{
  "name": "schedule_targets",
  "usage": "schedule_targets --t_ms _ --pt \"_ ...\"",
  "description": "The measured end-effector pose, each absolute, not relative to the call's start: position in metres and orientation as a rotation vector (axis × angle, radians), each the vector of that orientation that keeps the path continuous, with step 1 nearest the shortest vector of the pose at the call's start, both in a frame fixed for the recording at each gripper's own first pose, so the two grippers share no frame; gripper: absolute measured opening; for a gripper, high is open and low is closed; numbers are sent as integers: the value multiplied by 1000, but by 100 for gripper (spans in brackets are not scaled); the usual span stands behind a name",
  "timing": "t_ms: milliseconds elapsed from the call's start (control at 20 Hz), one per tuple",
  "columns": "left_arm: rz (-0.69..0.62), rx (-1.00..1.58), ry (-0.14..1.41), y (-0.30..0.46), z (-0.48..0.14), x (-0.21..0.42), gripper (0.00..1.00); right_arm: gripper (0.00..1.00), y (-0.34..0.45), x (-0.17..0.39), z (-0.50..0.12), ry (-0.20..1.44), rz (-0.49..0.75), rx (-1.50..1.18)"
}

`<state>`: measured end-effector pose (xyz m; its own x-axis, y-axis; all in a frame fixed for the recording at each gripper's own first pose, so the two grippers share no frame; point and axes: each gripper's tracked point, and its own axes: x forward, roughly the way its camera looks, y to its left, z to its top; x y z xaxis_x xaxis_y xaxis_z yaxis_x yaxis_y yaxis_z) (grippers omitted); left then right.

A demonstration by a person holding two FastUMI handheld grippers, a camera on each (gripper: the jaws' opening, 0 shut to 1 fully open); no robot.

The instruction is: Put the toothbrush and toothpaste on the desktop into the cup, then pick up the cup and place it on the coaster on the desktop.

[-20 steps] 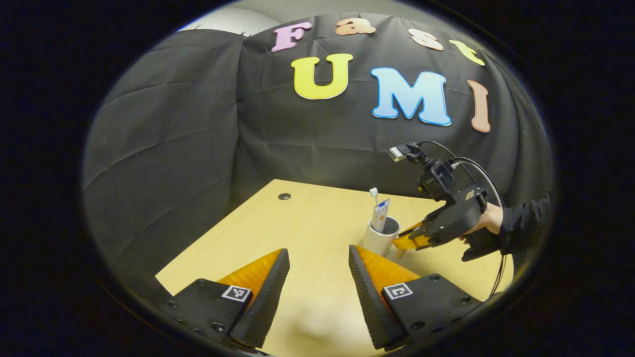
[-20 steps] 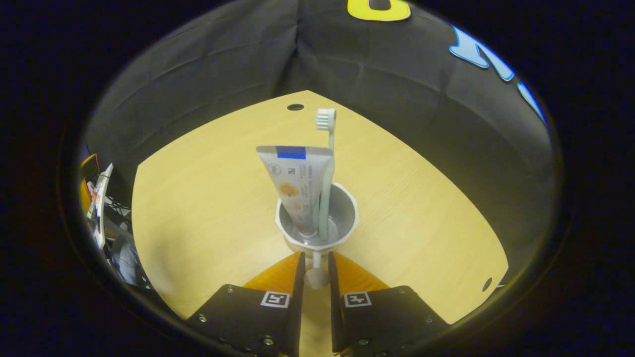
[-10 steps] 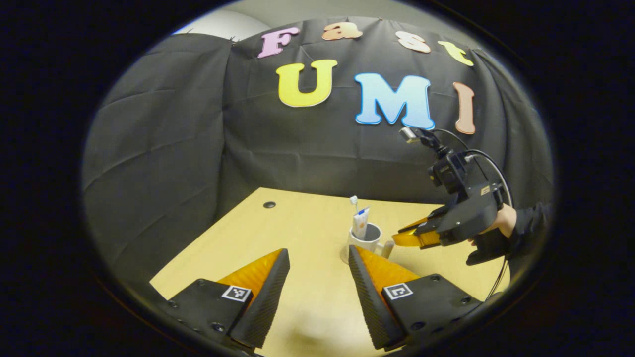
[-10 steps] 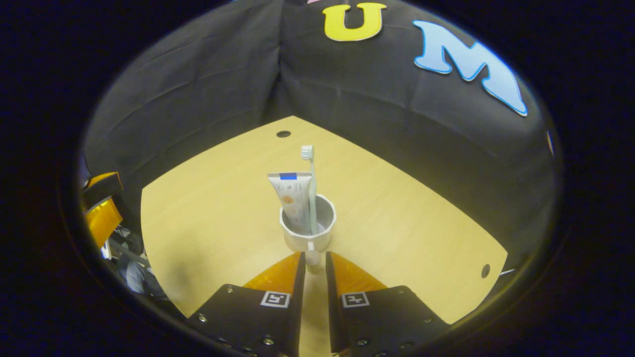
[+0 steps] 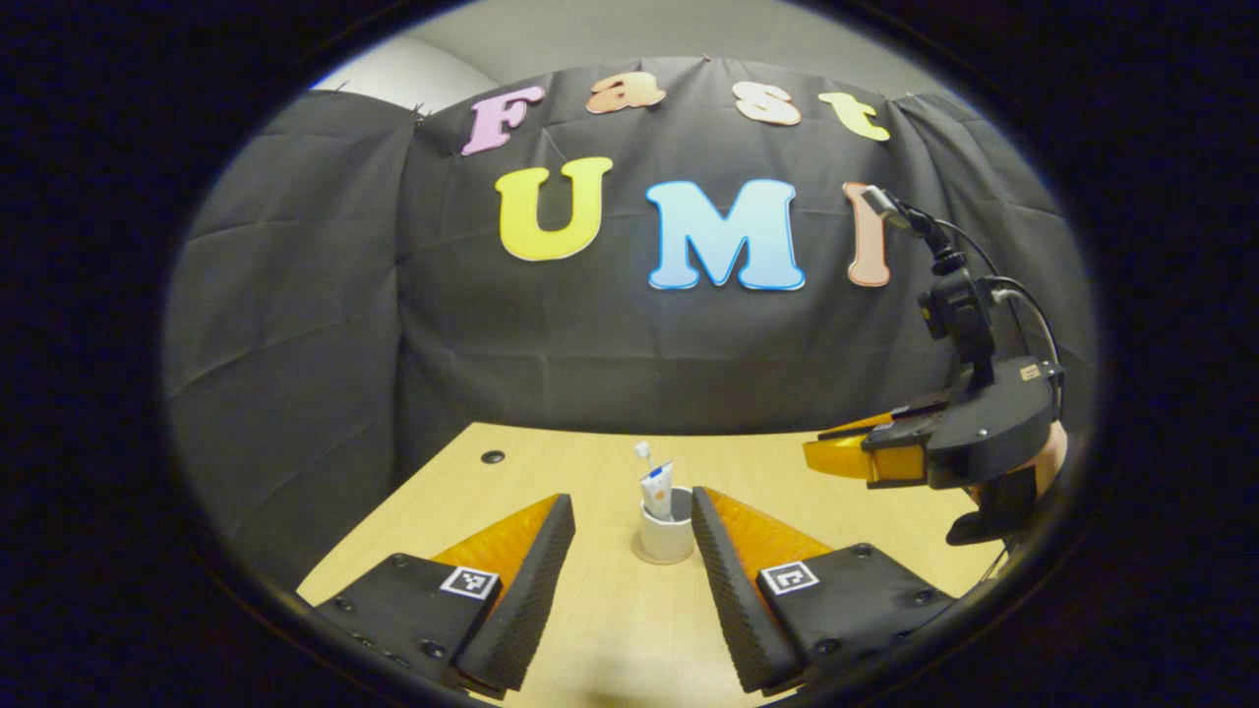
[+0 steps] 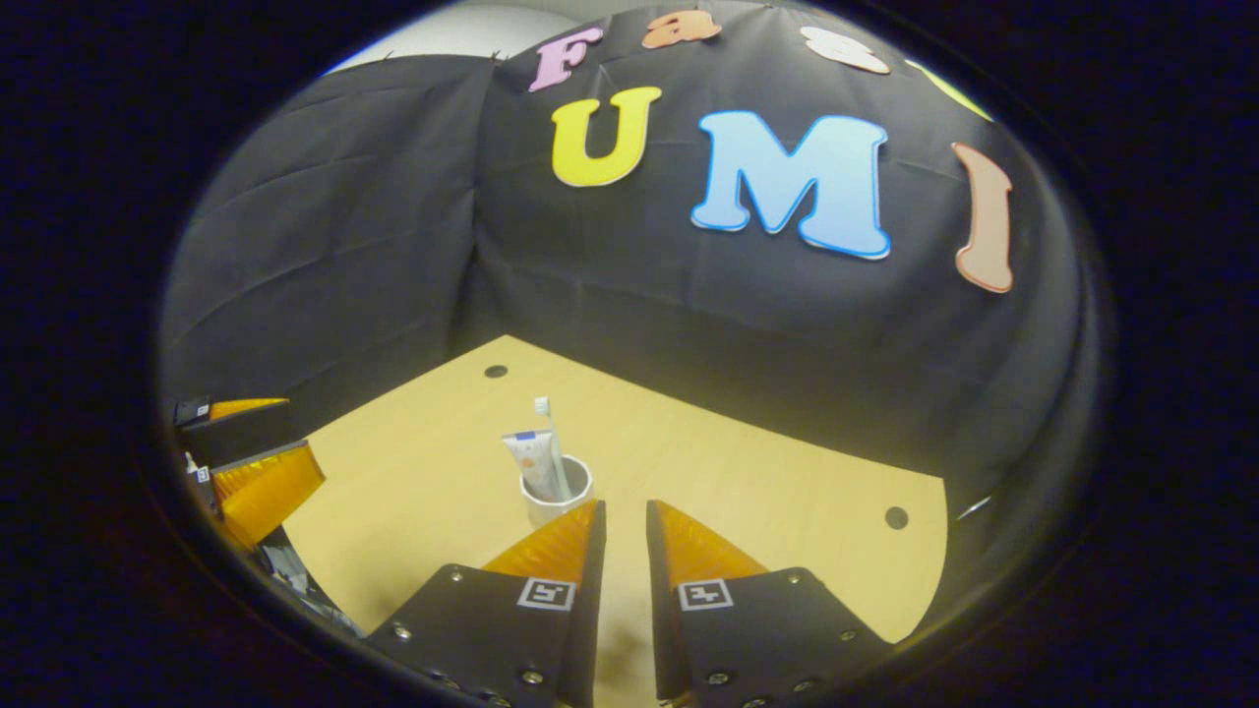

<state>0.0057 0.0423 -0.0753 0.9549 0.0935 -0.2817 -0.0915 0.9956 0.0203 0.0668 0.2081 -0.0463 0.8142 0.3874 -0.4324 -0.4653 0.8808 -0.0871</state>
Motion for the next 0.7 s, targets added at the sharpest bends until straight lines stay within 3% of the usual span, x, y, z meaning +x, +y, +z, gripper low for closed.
schedule_targets --t_ms 100,150,400,450,700 --pt "65 14 254 32 -59 11 82 27 197 55 -28 370 407 -165" --pt "51 17 232 26 -50 15 82 23 192 48 -18 345 383 -149" --pt "-8 29 140 -1 -12 21 81 27 164 17 25 238 258 -112" --pt "-16 32 130 -6 -6 20 81 23 160 11 32 215 235 -106" --pt "-37 35 84 -27 18 17 80 24 141 -9 50 157 161 -70"
